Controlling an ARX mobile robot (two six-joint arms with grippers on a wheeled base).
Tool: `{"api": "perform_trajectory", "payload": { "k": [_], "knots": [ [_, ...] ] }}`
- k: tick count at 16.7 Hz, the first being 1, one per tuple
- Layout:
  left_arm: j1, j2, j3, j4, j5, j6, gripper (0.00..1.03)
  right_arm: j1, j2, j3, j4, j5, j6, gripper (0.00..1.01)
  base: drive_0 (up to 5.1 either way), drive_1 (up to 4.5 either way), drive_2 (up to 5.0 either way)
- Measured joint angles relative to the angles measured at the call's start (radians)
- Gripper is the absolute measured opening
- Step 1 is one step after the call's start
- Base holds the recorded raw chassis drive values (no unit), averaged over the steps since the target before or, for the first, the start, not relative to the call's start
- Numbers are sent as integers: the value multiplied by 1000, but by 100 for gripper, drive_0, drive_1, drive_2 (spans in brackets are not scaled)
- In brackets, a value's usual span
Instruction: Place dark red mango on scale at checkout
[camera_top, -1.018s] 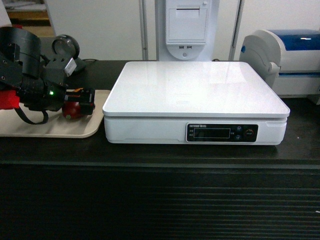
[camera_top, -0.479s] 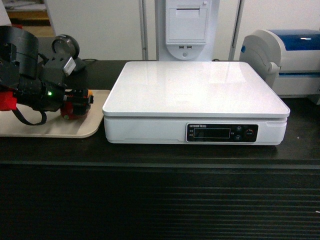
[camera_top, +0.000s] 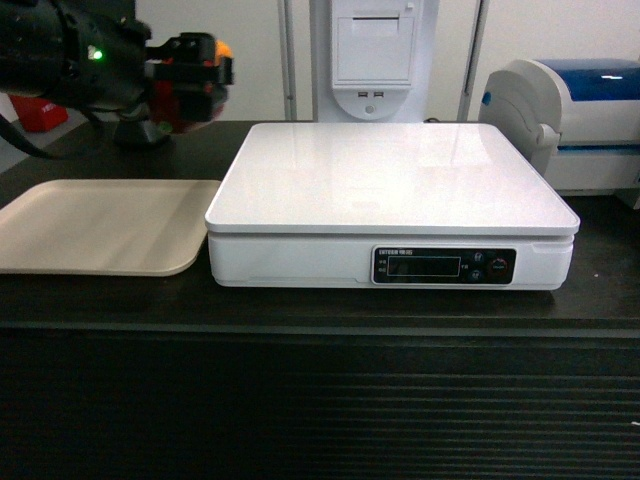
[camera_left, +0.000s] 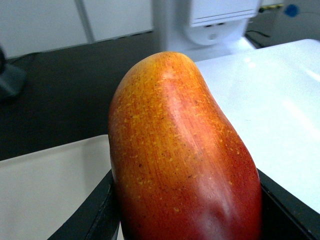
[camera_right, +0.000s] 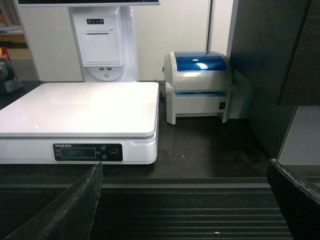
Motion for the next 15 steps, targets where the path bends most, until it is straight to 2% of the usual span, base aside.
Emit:
{"api": "perform_trajectory", "payload": {
  "k": [3,5,13,15],
  "knots": [
    [-138,-30,-17,13,-20,-20,63,0,0,0,0,0,0,98,0,0,0],
    [-222,14,42,-10,-34,-24,63,0,0,0,0,0,0,98,0,0,0],
    [-298,110,154,-61,-50,-31,63,0,0,0,0,0,0,98,0,0,0],
    [-347,212,287,-124,-66,-45,63,0,0,0,0,0,0,98,0,0,0]
  ]
}}
